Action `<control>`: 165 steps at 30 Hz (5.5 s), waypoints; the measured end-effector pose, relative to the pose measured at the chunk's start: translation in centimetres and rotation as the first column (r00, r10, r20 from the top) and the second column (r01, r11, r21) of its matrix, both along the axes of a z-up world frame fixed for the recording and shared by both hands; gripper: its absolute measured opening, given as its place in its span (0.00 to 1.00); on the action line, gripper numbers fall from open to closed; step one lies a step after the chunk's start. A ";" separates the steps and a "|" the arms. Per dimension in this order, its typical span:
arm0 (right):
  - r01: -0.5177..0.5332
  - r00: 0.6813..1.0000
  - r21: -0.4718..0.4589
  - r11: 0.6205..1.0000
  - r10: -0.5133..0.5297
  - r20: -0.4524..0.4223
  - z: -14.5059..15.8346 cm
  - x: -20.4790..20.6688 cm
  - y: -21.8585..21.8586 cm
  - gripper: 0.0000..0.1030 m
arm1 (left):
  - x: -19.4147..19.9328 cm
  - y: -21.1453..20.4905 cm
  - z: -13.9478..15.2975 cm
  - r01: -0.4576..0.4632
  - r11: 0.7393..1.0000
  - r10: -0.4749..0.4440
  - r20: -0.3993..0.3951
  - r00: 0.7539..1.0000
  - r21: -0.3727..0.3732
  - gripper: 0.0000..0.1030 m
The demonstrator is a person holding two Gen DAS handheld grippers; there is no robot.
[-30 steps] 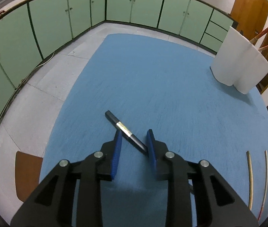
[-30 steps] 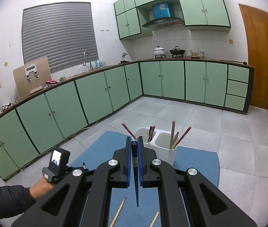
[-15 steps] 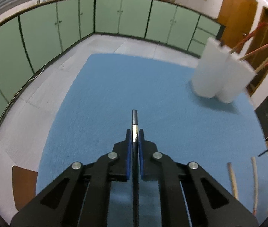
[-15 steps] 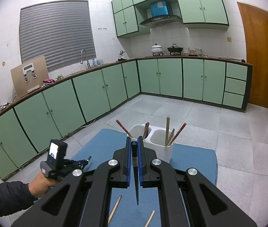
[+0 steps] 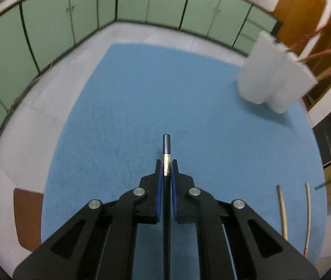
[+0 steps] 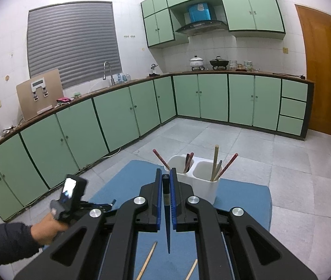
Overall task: Organize utensils
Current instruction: 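Lift the black chopstick with the left tool toward the white holder, then drop the black chopstick into the white holder and open the left tool, then move both tools back over the two remaining wooden chopsticks, then grasp the plain wooden chopstick with the left tool while the right tool grasps the red-patterned one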
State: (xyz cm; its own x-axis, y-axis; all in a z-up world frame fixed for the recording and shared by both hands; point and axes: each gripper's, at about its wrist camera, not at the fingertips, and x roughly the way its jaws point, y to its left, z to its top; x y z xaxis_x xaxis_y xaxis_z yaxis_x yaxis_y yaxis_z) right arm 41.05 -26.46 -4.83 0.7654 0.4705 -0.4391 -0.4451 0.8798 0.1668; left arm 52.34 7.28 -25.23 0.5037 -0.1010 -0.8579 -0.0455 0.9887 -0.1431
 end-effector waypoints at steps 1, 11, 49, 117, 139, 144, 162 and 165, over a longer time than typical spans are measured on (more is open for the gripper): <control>0.002 1.000 0.002 1.000 -0.002 0.000 0.0 0.0 -0.1 0.06 | 0.6 -0.2 -0.4 0.011 1.000 -0.010 -0.030 0.999 0.018 0.06; 0.015 1.000 0.005 1.000 -0.014 -0.008 -0.6 0.8 -0.8 0.06 | 3.1 -0.4 -1.6 0.044 0.997 -0.037 -0.094 0.995 0.065 0.17; 0.053 0.999 -0.094 0.994 -0.054 -0.003 8.9 7.3 2.8 0.06 | 4.2 -7.5 28.3 0.164 0.985 -0.167 0.441 0.882 0.045 0.05; 0.288 0.936 -0.057 0.956 -0.294 -0.193 -21.9 -25.5 -1.5 0.36 | -27.4 -15.3 3.6 0.189 0.979 -0.201 0.248 0.948 0.073 0.69; 0.217 0.947 -0.070 0.974 -0.227 -0.227 -25.1 -21.6 -3.1 0.06 | -27.2 -19.4 -3.1 0.218 0.975 -0.220 0.174 0.960 0.029 0.69; 0.256 0.936 -0.015 0.967 -0.252 -0.245 -24.8 -21.7 -5.1 0.06 | -25.9 -20.4 -4.0 0.209 0.975 -0.219 0.177 0.959 0.074 0.50; 0.230 0.971 0.032 0.973 -0.227 -0.080 -15.2 -22.1 -5.1 0.06 | -27.3 -16.6 5.8 0.223 0.972 -0.233 0.383 0.894 0.070 0.07; 0.209 0.977 0.023 0.978 -0.208 -0.043 -12.5 -20.9 -4.7 0.06 | -26.6 -15.9 9.0 0.234 0.970 -0.239 0.433 0.869 0.064 0.06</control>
State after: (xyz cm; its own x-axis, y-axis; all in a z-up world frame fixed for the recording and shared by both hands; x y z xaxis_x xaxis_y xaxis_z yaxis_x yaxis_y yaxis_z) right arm 20.12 -31.13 -17.34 0.8298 0.3145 -0.4609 -0.2446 0.9475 0.2061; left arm 25.69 -8.65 -16.22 0.7879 -0.2575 -0.5594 0.2546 0.9633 -0.0848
